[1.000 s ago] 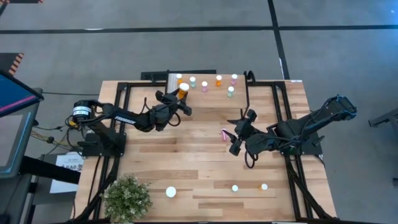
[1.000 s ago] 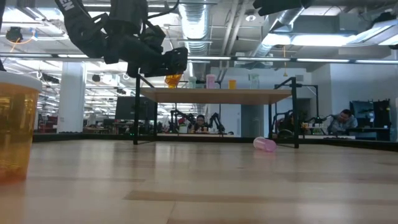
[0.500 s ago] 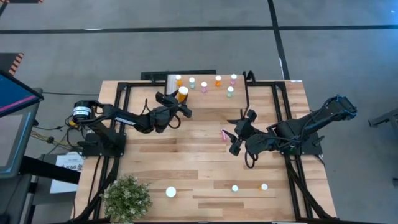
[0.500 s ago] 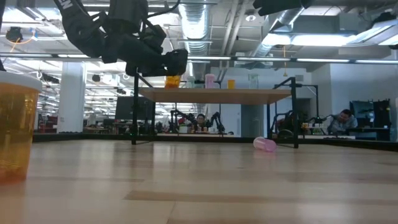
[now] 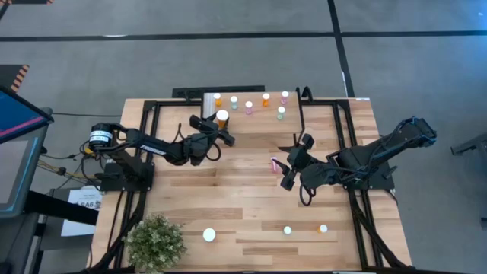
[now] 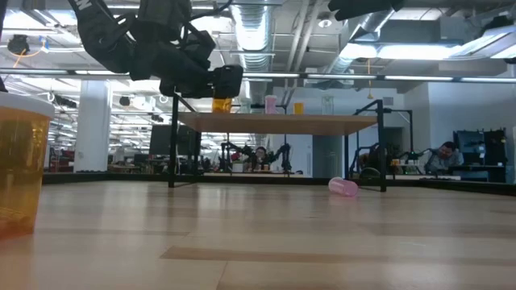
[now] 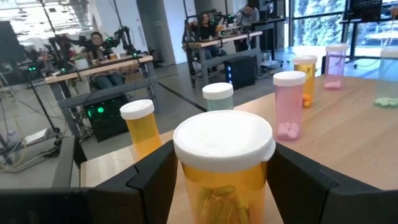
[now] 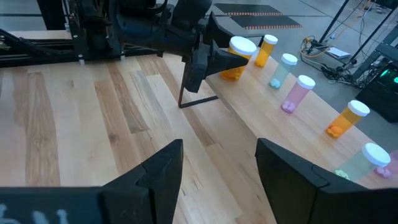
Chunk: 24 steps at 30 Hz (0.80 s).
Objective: Pick and place medicine bottles onto shelf by color
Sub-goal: Adjust the big orange pill bottle on the shelf
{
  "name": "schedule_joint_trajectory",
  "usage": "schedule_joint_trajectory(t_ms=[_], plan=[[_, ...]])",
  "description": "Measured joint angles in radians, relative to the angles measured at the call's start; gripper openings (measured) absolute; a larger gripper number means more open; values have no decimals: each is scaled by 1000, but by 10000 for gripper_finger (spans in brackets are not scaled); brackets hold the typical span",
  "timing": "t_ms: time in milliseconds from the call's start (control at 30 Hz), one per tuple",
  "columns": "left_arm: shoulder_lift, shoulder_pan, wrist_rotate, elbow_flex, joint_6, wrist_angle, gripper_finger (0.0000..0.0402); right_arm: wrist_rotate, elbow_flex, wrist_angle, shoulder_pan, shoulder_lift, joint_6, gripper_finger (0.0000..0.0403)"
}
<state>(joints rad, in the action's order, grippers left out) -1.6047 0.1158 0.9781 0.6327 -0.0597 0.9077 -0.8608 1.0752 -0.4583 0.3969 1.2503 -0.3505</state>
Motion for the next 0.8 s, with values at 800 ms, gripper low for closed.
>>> schedule_joint_trajectory(t_ms=[800], plan=[[1, 2, -38, 1, -87, 47, 232, 1, 0, -2, 2, 0, -8, 224]])
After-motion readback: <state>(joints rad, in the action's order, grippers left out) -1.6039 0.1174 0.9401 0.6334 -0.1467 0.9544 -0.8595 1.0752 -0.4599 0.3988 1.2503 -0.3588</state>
